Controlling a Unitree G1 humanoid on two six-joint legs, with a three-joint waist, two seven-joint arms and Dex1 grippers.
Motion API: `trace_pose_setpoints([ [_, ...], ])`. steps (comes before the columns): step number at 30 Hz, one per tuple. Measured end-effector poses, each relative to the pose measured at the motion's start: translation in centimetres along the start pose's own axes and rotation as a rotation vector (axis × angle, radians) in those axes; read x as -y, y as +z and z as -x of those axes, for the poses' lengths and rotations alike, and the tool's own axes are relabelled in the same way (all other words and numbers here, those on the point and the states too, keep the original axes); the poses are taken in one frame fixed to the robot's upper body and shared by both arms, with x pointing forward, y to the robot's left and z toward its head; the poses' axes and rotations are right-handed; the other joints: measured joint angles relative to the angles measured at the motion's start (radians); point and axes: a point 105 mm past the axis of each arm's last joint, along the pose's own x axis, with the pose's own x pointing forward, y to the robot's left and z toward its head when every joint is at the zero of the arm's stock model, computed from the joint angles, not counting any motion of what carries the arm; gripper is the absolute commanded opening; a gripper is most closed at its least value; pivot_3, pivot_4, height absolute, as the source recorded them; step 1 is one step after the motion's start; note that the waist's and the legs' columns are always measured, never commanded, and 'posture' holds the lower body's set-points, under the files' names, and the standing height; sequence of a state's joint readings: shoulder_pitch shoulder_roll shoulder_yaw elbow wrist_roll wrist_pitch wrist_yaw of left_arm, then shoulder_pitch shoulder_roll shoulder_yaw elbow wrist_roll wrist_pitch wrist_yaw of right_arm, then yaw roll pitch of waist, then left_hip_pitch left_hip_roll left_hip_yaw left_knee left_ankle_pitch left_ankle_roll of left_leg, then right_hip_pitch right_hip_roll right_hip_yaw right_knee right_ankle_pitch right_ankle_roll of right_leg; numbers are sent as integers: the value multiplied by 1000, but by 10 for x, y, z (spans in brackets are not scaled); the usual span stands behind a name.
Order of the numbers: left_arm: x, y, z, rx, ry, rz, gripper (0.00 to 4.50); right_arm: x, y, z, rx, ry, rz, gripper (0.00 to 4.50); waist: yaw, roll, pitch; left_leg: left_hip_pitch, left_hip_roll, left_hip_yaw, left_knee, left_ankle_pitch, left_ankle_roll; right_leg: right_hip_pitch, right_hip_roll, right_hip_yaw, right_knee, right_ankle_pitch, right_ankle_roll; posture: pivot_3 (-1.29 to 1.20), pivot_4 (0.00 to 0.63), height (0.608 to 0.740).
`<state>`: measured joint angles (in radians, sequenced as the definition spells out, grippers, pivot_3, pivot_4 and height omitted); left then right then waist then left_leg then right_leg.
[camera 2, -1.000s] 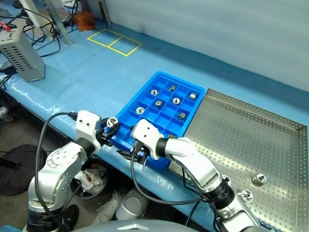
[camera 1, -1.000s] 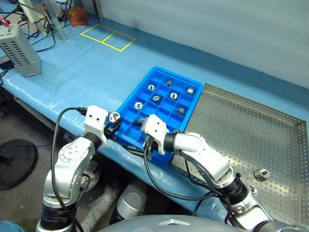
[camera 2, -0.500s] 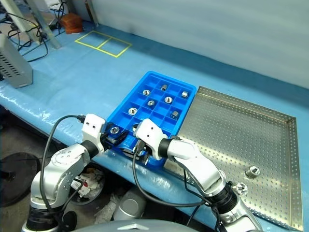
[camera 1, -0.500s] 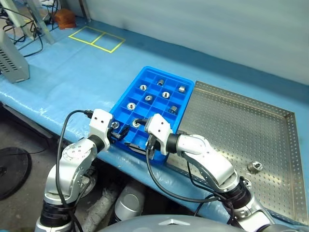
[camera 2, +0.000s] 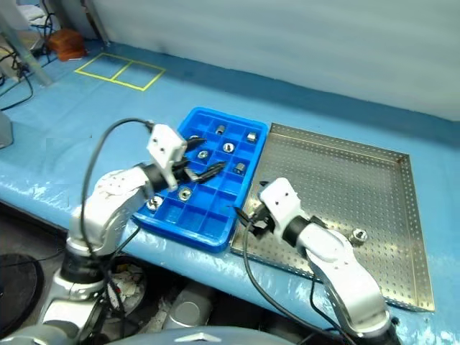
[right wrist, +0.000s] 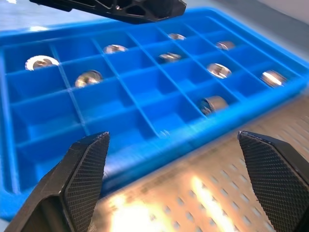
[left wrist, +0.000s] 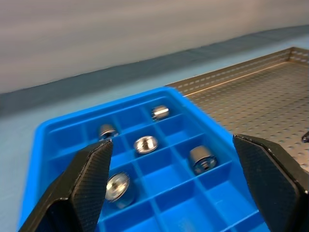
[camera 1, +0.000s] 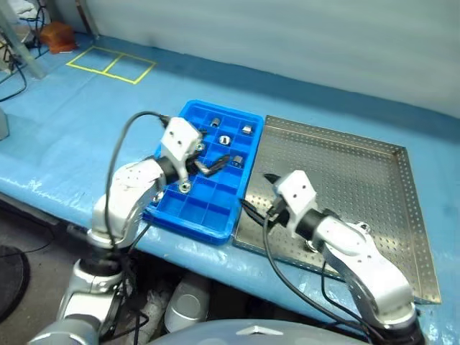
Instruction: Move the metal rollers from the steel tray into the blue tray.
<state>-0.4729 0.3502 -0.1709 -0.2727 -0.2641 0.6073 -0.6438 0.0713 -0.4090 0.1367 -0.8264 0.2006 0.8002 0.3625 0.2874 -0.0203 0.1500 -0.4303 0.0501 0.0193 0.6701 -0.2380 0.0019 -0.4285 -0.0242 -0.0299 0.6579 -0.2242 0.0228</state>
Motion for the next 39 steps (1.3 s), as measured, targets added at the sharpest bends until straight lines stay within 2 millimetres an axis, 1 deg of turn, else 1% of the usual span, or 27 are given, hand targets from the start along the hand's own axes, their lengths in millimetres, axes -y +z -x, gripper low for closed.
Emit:
trace_pose_setpoints([
  [1, 5, 1, -6, 3, -42, -8, 4338, 2, -1, 4, -7, -21, -1, 4500, -22, 0, 0, 0, 0, 0, 0, 0, 0, 0, 0, 0, 0, 0, 0, 77, 150, 740],
  [3, 17, -2, -20, -3, -143, -28, 4338, 8, -4, 15, -23, -79, -9, 4500, -83, 0, 0, 1, -1, -1, 0, 0, 1, 1, 0, 1, 1, 0, 0, 26, 150, 740],
  [5, 28, -7, -32, -21, -240, -45, 4338, 13, -9, 26, -50, -136, -20, 4500, -140, 0, 0, 2, -1, -1, 0, 0, 1, 2, 0, 2, 2, 0, 0, 26, 150, 740],
  [8, 44, -18, -44, -51, -367, -58, 4338, 18, -15, 39, -80, -202, -34, 4500, -215, 1, 0, 3, -1, -1, 0, 0, 1, 2, 0, 3, 2, 0, 0, -28, 150, 740],
  [11, 57, -25, -53, -78, -473, -83, 4338, 19, -19, 49, -98, -251, -52, 4500, -269, 1, 0, 5, -1, -1, 0, 0, 2, 2, 1, 5, 4, 0, 0, -53, 150, 740],
  [14, 64, -35, -56, -111, -541, -106, 4338, 19, -25, 53, -115, -277, -69, 4500, -299, 1, 0, 9, -1, 1, -2, 1, 3, 3, 1, 8, 6, 0, 0, -72, 150, 740],
  [17, 70, -47, -57, -155, -592, -141, 4338, 19, -27, 56, -117, -301, -76, 4500, -312, 1, 0, 15, -1, 4, -4, 1, 4, 6, 1, 13, 6, -2, -3, -90, 150, 740],
  [21, 74, -61, -58, -203, -617, -180, 4338, 20, -28, 58, -111, -323, -80, 4500, -317, 1, 0, 16, -2, 5, -4, 1, 4, 6, 0, 17, 6, -1, -2, -97, 150, 740],
  [26, 77, -67, -58, -223, -650, -206, 4338, 20, -27, 58, -104, -333, -82, 4500, -317, 0, 0, 15, -3, 7, -4, 1, 5, 6, -1, 19, 4, 0, 0, -86, 150, 740],
  [32, 95, -73, -56, -234, -735, -223, 4338, 19, -24, 55, -87, -323, -78, 4500, -315, 0, 0, 15, -3, 8, -4, 1, 5, 5, -1, 20, 4, 0, 0, -72, 150, 740],
  [36, 103, -75, -61, -236, -751, -249, 4338, 19, -22, 54, -82, -319, -76, 4500, -314, 0, 0, 15, -3, 9, -4, 1, 5, 5, -1, 20, 4, 0, 0, -71, 150, 740],
  [39, 104, -82, -65, -261, -722, -270, 4338, 19, -22, 53, -81, -318, -77, 4500, -314, 0, 0, 15, -3, 9, -4, 1, 5, 5, -1, 20, 4, 0, 0, -74, 150, 740],
])
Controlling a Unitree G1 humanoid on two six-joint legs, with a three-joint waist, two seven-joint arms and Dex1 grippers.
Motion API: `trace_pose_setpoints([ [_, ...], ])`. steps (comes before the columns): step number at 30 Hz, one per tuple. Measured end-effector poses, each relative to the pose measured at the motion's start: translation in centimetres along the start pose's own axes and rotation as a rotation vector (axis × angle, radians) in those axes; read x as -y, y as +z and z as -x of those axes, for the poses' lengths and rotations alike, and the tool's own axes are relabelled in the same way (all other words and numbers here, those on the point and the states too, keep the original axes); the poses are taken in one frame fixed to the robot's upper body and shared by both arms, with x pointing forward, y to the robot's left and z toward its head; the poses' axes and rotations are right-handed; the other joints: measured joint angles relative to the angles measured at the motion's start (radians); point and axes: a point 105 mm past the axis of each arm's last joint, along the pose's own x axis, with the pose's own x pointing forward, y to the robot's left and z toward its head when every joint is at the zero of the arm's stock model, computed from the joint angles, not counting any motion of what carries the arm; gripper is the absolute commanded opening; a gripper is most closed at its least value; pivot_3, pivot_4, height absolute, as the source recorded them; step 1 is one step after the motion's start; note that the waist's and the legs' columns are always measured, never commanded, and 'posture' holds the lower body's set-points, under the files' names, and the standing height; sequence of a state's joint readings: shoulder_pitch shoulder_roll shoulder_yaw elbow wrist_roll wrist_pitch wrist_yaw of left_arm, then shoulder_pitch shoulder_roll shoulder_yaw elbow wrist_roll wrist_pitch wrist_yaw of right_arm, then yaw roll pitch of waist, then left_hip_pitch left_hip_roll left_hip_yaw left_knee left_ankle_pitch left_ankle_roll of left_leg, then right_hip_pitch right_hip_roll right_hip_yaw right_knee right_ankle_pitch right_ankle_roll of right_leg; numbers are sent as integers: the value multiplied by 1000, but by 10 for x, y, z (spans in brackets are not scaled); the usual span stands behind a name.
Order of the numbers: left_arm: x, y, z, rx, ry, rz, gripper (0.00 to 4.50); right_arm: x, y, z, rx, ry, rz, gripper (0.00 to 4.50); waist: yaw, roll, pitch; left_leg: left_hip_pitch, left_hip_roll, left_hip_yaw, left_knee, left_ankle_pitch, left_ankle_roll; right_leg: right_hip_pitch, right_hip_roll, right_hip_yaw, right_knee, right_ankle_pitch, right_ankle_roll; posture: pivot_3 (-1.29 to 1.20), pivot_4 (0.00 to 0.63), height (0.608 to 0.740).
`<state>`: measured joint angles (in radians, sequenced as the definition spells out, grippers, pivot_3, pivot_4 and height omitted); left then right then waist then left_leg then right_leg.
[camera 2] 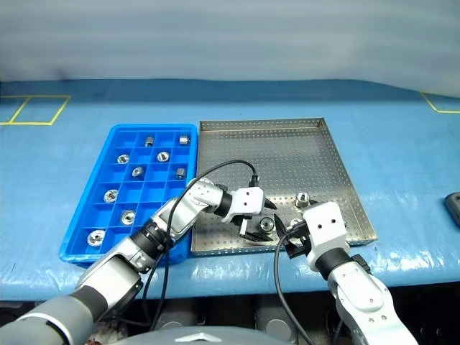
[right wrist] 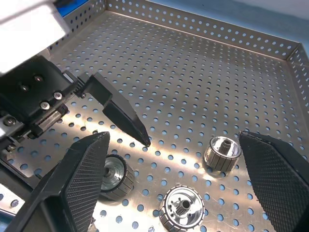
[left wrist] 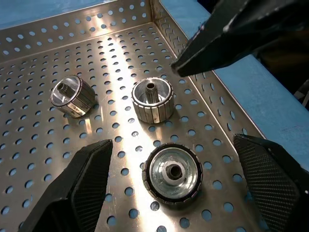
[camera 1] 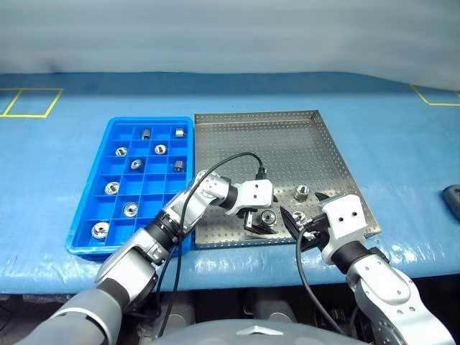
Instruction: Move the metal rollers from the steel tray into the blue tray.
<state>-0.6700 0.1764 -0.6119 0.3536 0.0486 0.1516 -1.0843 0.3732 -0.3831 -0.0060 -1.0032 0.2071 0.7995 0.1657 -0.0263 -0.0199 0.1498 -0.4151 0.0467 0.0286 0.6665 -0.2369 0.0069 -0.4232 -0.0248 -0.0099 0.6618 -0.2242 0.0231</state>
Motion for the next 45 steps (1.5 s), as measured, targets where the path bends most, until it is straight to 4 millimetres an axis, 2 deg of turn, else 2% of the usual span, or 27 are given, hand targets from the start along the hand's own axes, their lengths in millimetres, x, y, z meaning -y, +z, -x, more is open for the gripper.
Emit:
trace_pose_setpoints([
  [1, 0, -2, -1, -10, 10, -6, 4338, 0, 0, 0, -1, -1, -1, 4500, -1, 0, 0, 0, 0, 0, 0, 0, 0, 0, 0, 0, 0, 0, 0, -74, 150, 740],
  [4, 2, -6, -6, -23, 9, -6, 3764, 0, 0, 0, -1, -1, -3, 4500, 0, 0, 0, 0, 0, 0, 0, 0, 0, 0, 0, 0, 0, 0, 0, -74, 150, 740],
  [11, 10, -13, -11, -46, -13, -11, 1690, -1, 0, -1, -5, 4, -3, 4500, 0, 0, 0, 0, 0, 0, 0, 0, 0, 0, 0, 1, 0, 0, 0, -75, 150, 740],
  [16, 14, -11, -10, -20, -11, 21, 1699, -2, 4, -3, 12, 11, 4, 4500, 0, 0, 0, 0, 0, 0, 0, 0, 0, -1, 0, 1, 0, 0, 0, -41, 150, 740],
  [19, 3, 9, 0, 85, 65, 109, 1699, -5, 11, -7, 40, 31, 16, 4500, 3, 0, 0, -1, 0, -1, 0, 0, 1, -2, 0, 2, 1, 1, 1, -21, 150, 740],
  [21, -15, 32, 17, 187, 172, 149, 1699, -9, 18, -11, 67, 60, 27, 4500, 4, 0, 0, 0, 0, -1, 0, 0, 1, -1, 0, 2, 1, 1, 1, -5, 150, 740],
  [22, -21, 37, 25, 209, 215, 170, 1699, -11, 26, -13, 100, 69, 38, 4500, 2, 0, 0, 1, 0, -1, 0, 0, 1, -1, 0, 3, 1, 1, 2, 7, 150, 740],
  [25, -37, 45, 51, 264, 367, 239, 1699, -18, 42, -19, 161, 116, 67, 4500, 6, 0, 0, 1, 0, -1, 0, 0, 1, -1, 1, 3, 1, 1, 2, 31, 150, 740],
  [28, -51, 49, 84, 296, 550, 263, 1699, -34, 38, -30, 133, 214, 68, 4500, 13, 0, 0, 1, 0, -2, -1, 0, 1, -1, 1, 3, 1, 4, 7, 77, 150, 740],
  [30, -56, 46, 111, 286, 683, 269, 1699, -44, 42, -40, 142, 276, 86, 4500, 13, 0, 0, 2, 0, 0, -2, 0, 1, -1, 1, 4, 0, 5, 8, 109, 150, 740],
  [36, -47, 17, 156, 190, 906, 341, 1699, -62, 52, -57, 162, 394, 120, 4500, 45, -1, 1, 1, 0, -2, -2, 0, 1, -1, 0, 3, -1, 5, 8, 171, 150, 740],
  [45, -28, -23, 182, 28, 1080, 443, 1699, -76, 52, -67, 167, 487, 135, 4500, 80, -1, 1, 1, -1, -2, -2, 0, 1, -1, 0, 2, -1, 5, 8, 206, 150, 740],
])
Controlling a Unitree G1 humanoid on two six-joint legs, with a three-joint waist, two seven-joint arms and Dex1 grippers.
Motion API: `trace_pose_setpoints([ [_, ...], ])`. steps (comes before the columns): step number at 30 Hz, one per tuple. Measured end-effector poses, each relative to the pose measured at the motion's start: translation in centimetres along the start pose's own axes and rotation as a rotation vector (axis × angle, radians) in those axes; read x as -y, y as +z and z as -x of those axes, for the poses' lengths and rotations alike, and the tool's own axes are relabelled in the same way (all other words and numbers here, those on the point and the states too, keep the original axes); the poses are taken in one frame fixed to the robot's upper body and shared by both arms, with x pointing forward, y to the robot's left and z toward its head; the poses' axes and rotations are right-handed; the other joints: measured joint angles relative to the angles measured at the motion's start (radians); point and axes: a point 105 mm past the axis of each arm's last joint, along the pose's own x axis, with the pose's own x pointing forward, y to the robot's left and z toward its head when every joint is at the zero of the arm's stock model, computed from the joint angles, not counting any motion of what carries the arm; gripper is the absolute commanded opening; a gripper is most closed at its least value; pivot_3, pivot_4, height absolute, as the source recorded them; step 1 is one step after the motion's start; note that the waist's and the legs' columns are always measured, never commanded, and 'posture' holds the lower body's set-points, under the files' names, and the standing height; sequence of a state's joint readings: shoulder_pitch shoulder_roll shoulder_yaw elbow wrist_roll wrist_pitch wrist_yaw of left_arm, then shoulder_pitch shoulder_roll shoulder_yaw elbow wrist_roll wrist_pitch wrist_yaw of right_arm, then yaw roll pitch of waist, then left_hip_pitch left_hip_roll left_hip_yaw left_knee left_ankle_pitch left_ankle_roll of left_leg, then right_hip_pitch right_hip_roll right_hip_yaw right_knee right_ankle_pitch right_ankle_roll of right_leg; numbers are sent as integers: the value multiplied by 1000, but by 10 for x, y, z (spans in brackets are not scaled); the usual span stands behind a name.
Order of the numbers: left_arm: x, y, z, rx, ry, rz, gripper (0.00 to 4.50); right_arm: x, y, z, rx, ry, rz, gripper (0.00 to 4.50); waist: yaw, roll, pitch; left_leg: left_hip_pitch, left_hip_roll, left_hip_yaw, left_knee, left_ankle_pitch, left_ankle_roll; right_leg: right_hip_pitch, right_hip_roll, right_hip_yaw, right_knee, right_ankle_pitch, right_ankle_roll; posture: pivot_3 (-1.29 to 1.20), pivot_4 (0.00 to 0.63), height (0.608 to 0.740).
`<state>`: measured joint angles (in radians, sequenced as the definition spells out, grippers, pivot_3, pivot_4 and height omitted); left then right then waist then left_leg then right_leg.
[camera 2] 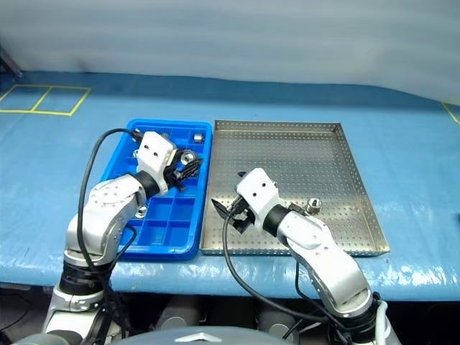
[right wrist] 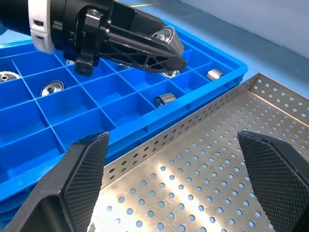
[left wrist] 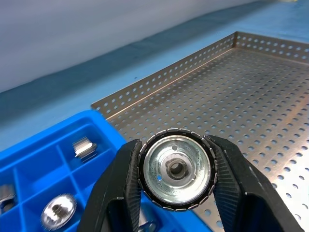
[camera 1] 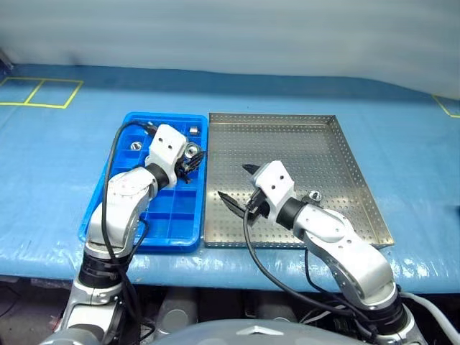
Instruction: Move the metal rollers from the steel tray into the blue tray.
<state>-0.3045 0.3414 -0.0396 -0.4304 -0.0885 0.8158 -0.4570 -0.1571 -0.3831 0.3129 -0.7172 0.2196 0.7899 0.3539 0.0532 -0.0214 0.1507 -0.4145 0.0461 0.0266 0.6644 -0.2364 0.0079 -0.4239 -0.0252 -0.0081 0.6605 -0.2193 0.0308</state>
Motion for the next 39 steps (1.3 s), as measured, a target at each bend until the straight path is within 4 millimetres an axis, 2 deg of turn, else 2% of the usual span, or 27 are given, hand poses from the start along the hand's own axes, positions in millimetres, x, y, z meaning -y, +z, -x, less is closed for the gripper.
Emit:
trace_pose_setpoints([
  [3, -7, -15, 5, -56, 58, 26, 1699, -3, -1, -1, -4, 22, -1, 4500, 4, 0, 0, 0, 0, -1, 0, 0, 0, 0, 0, -1, 0, 0, 0, 228, 150, 740],
  [10, -18, -29, 9, -110, 141, 38, 1699, -8, -1, -3, 5, 44, -1, 4500, 21, 0, 0, 0, 0, -1, 0, 0, 0, 0, 0, -1, 0, -1, -2, 214, 150, 740],
  [22, -21, -55, 7, -234, 176, 93, 1699, -8, -6, -1, -6, 25, -18, 4500, 18, 0, 0, -1, 0, -1, 0, 0, 0, 0, 0, -1, 0, -1, -2, 190, 150, 740],
  [23, -20, -56, 7, -239, 173, 97, 2430, -8, -5, -1, -5, 24, -17, 4500, 18, 0, 0, 0, 0, -1, 0, 0, 0, 0, 0, -1, 0, -2, -3, 190, 150, 740],
  [27, -19, -56, 6, -244, 160, 107, 3682, -8, -5, -1, -4, 14, -22, 4500, 17, 0, 0, 0, 0, -1, 0, 0, 0, 0, 0, -1, 0, -3, -5, 171, 150, 740],
  [29, -16, -52, 4, -227, 140, 118, 4370, -8, -6, 0, -6, 6, -25, 4500, 17, 0, 0, -1, 0, -1, 0, 0, 0, 0, 0, -1, 0, -3, -5, 171, 150, 740],
  [30, -13, -48, 2, -208, 118, 128, 4443, -8, -7, 1, -7, 2, -28, 4500, 18, 0, 0, -1, 0, -1, 0, 0, 0, 0, -1, -2, 0, -3, -5, 171, 150, 740],
  [33, -2, -26, -4, -117, 23, 133, 4443, -4, -4, 6, 3, -29, -29, 4500, 19, 0, 0, -1, 0, -1, 0, 0, 0, 0, -1, -2, 0, -3, -6, 161, 150, 740],
  [37, 24, 17, -9, 45, -177, 99, 4443, 10, -10, 26, -19, -133, -52, 4500, 18, 0, 0, -2, 0, -1, 0, 0, 0, 0, -1, -2, -1, -3, -6, 109, 150, 740],
  [39, 39, 29, -9, 99, -269, 76, 4443, 16, -15, 35, -40, -184, -66, 4500, 12, 0, 0, -2, 0, 0, 0, 0, 0, 0, -1, -2, -1, -4, -6, 84, 150, 740],
])
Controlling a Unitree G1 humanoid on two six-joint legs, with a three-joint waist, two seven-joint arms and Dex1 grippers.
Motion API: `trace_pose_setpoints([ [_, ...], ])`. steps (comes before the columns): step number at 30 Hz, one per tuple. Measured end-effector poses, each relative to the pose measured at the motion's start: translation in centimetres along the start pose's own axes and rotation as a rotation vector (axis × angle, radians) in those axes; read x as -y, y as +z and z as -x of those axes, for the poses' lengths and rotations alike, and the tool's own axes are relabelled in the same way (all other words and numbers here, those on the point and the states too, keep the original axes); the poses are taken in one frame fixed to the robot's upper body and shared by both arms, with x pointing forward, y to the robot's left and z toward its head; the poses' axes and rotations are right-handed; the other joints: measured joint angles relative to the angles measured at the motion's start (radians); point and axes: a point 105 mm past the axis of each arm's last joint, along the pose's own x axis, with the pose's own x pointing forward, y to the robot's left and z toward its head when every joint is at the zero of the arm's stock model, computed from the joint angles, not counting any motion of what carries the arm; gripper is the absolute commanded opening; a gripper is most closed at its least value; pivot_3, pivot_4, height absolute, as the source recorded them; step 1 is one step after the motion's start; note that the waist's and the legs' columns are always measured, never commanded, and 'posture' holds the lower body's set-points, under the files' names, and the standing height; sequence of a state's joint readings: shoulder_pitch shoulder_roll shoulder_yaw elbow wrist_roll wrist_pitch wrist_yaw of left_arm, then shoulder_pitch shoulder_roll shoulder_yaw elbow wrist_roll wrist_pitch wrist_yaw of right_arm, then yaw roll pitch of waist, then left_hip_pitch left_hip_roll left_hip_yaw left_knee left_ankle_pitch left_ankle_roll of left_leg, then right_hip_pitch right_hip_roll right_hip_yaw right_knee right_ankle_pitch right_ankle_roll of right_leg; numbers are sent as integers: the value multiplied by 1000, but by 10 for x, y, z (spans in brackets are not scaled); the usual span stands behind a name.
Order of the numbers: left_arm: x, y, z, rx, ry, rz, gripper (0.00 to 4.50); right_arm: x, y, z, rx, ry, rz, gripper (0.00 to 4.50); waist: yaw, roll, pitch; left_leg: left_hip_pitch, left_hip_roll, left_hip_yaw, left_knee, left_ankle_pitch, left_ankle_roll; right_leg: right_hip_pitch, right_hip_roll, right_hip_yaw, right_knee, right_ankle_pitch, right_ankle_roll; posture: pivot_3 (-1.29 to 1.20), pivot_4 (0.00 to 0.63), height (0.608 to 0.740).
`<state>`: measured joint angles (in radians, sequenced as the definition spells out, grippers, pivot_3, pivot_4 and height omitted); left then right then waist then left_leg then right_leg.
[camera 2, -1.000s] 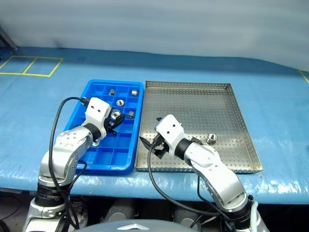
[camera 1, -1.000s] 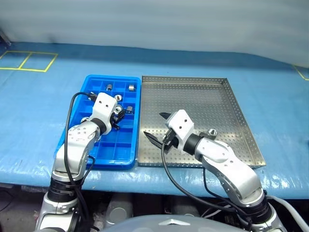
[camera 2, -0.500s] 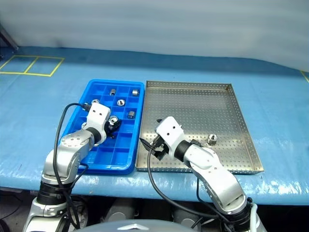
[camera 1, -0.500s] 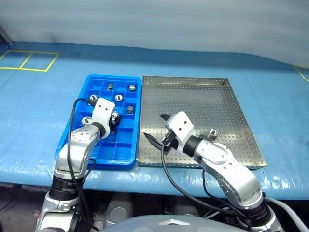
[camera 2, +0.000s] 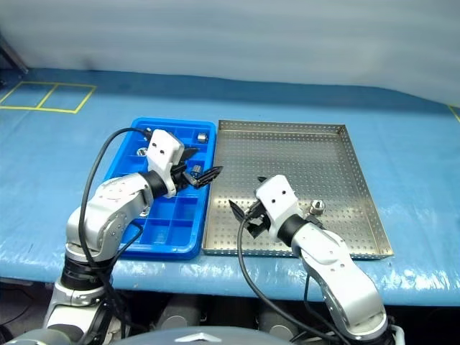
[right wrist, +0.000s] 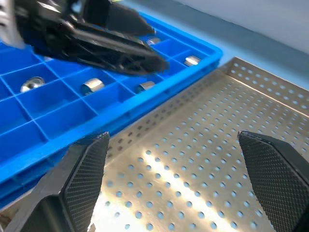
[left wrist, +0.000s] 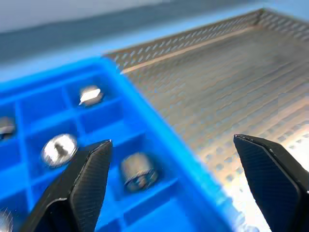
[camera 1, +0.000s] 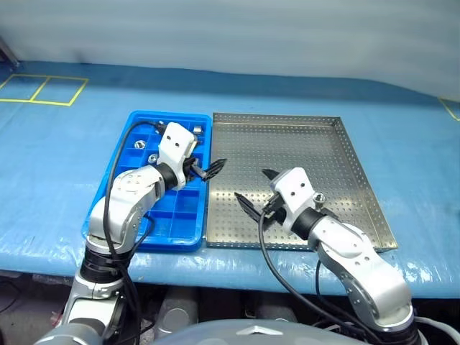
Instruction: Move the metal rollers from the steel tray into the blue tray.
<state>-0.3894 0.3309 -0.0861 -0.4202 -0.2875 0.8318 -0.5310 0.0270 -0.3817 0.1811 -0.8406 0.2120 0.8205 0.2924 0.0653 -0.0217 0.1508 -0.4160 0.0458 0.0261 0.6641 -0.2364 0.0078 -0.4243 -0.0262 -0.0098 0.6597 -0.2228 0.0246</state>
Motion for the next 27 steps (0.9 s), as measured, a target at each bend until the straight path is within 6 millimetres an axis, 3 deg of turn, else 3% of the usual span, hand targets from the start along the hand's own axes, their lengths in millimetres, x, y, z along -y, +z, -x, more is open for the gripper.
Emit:
trace_pose_setpoints([
  [5, 35, 4, -12, 54, -187, -66, 4443, 24, -17, 16, -70, -203, -67, 4500, -27, 0, 0, 1, 1, 1, 0, 0, 0, 0, 1, 1, 1, 0, -1, 46, 150, 740],
  [13, 68, -22, -15, 35, -366, -44, 4443, 67, -47, 15, -215, -584, -255, 4500, -54, 1, 0, 2, 1, 3, 0, 0, 0, -2, 1, 4, 2, 0, 0, 2, 150, 740],
  [20, 82, -32, -12, 10, -461, -47, 4443, 75, -66, -4, -318, -670, -356, 4500, -62, 1, 0, 1, 1, 4, -2, 0, 0, -3, 1, 5, 2, 0, 0, 20, 150, 740],
  [27, 93, -41, -3, -11, -532, -52, 4443, 84, -81, -1, -392, -755, -421, 4500, -65, 1, 0, 1, 1, 4, -2, 0, 0, -3, 1, 5, 2, 0, 0, 39, 150, 740],
])
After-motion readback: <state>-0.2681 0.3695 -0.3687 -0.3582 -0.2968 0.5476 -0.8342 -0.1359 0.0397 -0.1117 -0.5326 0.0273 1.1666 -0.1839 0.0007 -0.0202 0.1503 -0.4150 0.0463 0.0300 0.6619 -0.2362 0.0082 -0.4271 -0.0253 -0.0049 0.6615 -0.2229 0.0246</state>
